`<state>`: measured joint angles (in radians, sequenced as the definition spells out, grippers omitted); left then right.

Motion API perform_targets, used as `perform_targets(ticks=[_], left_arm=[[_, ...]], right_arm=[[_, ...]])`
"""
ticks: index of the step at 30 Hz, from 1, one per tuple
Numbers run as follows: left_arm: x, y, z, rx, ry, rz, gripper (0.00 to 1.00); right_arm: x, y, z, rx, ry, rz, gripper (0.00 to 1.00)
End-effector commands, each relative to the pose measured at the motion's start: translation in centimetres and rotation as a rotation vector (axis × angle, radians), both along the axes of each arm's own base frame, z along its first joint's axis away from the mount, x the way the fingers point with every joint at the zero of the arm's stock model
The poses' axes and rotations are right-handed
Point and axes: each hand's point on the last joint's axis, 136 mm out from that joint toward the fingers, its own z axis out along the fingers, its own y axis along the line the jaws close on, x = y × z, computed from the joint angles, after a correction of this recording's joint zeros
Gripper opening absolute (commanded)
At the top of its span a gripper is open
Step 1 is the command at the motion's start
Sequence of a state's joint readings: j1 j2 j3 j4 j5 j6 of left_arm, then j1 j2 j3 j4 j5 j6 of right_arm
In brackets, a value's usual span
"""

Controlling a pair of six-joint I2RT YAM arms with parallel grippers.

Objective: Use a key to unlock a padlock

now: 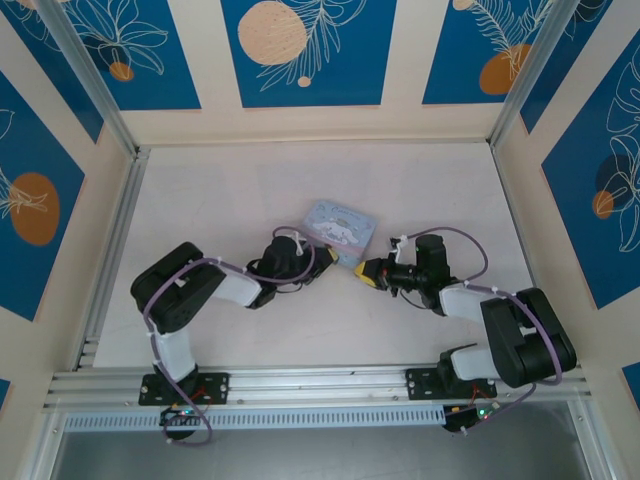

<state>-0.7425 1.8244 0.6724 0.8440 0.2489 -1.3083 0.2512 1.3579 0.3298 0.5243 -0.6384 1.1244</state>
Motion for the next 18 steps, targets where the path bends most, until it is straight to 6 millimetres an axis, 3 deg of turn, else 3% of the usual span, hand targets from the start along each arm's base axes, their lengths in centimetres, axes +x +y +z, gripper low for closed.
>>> perform_targets(ticks=[1,10,18], left_arm=[[-0.2,-0.3,2.7,-0.058,-0.011,-0.052,0.0],[-1.0,-0.1,3.8,-0.038,-0.018,-0.111,0.0],[-1.7,0.1,5.3,-0.061,-0.046,-0.148,0.0]], right_arm=[[-0.3,0.8,0.6,0.04,-0.009,0.054,0.0],[0.9,1.2,1.1,0.052,-0.045,0.067,0.0],[3.6,1.1,1.6,0.056,-0.06,0.046,0.0]])
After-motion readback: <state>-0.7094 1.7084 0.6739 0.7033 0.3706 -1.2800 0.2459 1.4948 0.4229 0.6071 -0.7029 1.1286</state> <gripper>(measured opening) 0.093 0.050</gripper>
